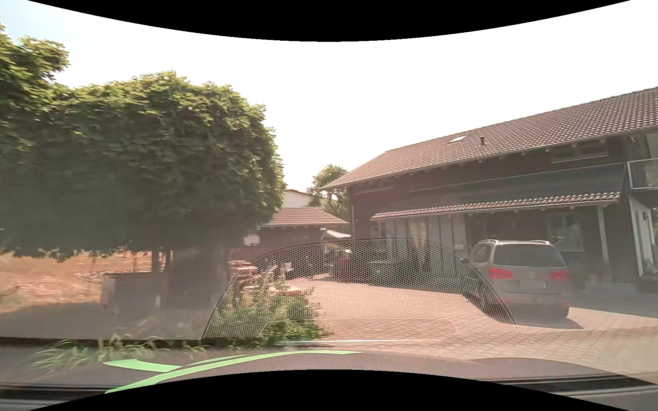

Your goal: Follow the waypoints while adhering to traffic rules and regulations

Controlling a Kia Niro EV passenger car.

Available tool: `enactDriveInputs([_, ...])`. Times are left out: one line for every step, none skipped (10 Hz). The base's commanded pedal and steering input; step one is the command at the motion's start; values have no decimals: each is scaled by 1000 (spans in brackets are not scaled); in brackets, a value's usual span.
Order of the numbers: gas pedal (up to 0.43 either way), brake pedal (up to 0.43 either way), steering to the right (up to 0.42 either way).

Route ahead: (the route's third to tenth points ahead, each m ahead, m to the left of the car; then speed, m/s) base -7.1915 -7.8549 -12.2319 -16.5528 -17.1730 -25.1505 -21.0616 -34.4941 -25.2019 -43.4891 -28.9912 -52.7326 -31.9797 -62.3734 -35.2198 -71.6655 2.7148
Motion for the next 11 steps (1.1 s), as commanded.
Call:
enactDriveInputs([0, 0, 755])
enactDriveInputs([0, 6, 754])
enactDriveInputs([0, 18, 752])
enactDriveInputs([0, 43, 745])
enactDriveInputs([0, 61, 738])
enactDriveInputs([0, 67, 729])
enactDriveInputs([0, 79, 713])
enactDriveInputs([0, 91, 704])
enactDriveInputs([0, 98, 696])
enactDriveInputs([0, 116, 682])
enactDriveInputs([0, 128, 661])
